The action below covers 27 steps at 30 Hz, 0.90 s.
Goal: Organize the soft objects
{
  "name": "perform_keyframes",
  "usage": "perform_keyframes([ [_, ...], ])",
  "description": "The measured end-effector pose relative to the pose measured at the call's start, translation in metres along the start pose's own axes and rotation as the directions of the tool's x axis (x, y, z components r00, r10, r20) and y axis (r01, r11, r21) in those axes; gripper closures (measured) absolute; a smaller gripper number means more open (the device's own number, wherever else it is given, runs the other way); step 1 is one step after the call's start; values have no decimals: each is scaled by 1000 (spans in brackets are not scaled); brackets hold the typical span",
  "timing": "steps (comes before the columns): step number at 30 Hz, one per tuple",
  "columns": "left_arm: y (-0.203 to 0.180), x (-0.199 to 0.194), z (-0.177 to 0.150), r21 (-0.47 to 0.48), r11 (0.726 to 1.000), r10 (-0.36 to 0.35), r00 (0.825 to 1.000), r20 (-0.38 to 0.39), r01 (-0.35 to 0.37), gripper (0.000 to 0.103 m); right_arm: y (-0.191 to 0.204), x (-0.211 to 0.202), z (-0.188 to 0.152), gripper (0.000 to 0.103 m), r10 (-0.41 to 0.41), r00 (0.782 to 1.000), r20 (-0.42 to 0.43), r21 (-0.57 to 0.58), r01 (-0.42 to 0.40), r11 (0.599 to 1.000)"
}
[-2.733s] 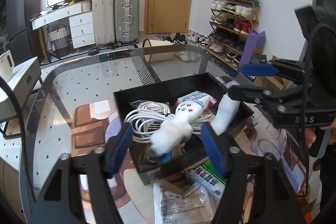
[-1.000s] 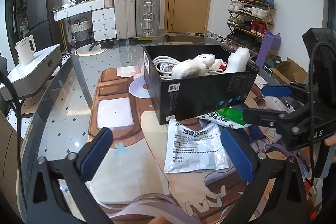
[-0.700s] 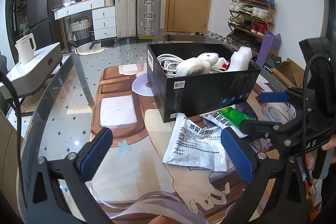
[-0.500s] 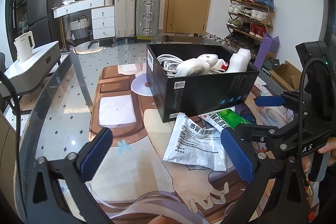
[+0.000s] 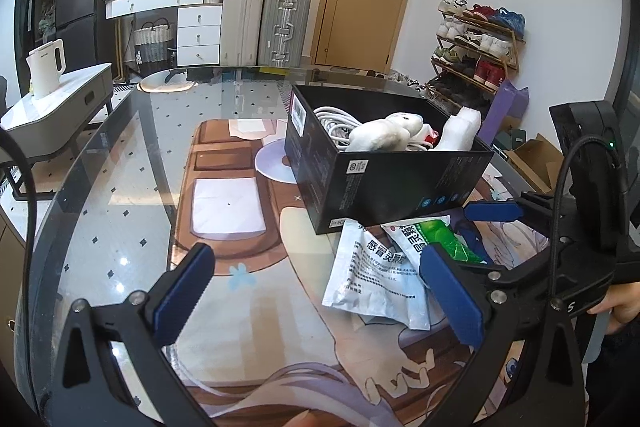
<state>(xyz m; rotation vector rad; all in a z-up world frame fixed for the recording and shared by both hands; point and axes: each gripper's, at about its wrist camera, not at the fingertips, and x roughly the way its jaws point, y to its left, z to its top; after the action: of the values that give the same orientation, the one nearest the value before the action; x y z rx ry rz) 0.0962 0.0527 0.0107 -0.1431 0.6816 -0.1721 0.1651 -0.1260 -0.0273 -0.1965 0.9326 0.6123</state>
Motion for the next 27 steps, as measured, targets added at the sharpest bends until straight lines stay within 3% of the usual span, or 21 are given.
perform_keyframes([
  [14, 0, 4, -2, -3, 1000, -16, 1000, -23, 16, 0, -24, 1, -21, 1, -96, 994, -51, -14, 95, 995],
  [27, 0, 8, -1, -4, 1000, -30, 999, -41, 30, 0, -21, 2, -25, 1, -103, 993, -56, -18, 102, 995],
])
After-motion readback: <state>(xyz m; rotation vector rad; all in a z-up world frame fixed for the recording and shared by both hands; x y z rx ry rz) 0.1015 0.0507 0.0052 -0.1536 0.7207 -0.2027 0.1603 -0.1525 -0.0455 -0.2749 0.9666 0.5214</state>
